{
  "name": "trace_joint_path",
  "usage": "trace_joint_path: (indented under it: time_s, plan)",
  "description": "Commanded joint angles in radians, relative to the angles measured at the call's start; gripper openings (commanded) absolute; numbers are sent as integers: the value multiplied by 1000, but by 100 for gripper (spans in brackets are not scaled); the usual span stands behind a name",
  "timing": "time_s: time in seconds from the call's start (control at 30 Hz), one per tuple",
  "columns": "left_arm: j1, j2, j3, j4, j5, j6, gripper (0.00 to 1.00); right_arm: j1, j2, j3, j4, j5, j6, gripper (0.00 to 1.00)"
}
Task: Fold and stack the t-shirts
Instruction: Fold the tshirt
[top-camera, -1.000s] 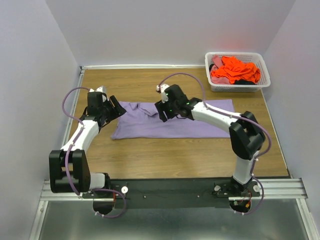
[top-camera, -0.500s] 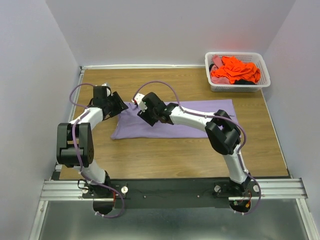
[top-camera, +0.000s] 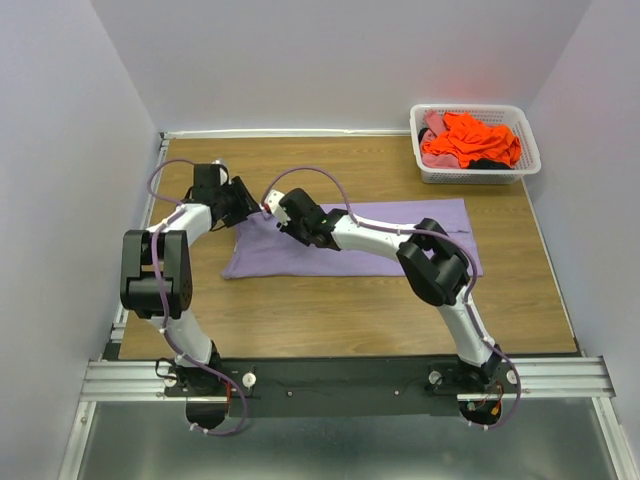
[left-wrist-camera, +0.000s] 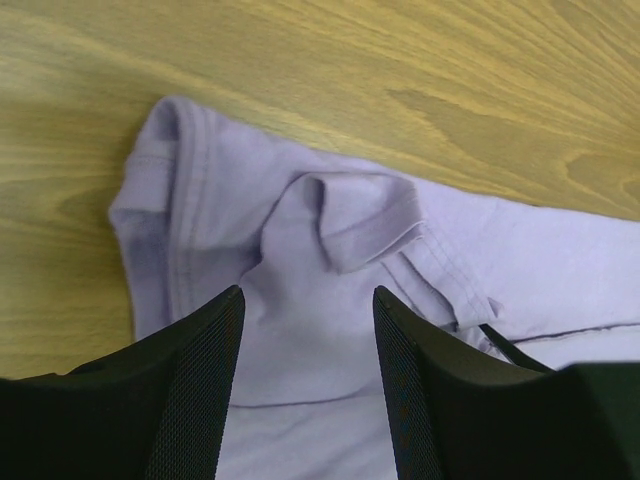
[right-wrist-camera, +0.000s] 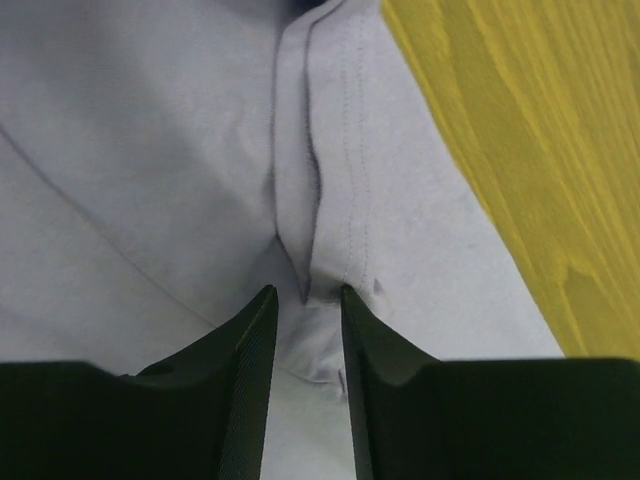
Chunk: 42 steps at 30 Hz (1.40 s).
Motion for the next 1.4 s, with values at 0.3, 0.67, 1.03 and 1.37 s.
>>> trace_joint_path:
  time_s: [0.3,0.67,1.03,1.37]
  plan:
    - [-54,89,68,-26,-7,-7,62,10,10,19,67,104,-21,6]
    - [-65,136,114,-20,-17,-41,61,8,10,16,77,82,4,1]
    - [-83,178,136,-14,2,-58,50,6,7,15,84,73,22,1]
    - [-102,207,139,-14,5,-69,44,6,5,10,90,75,30,1]
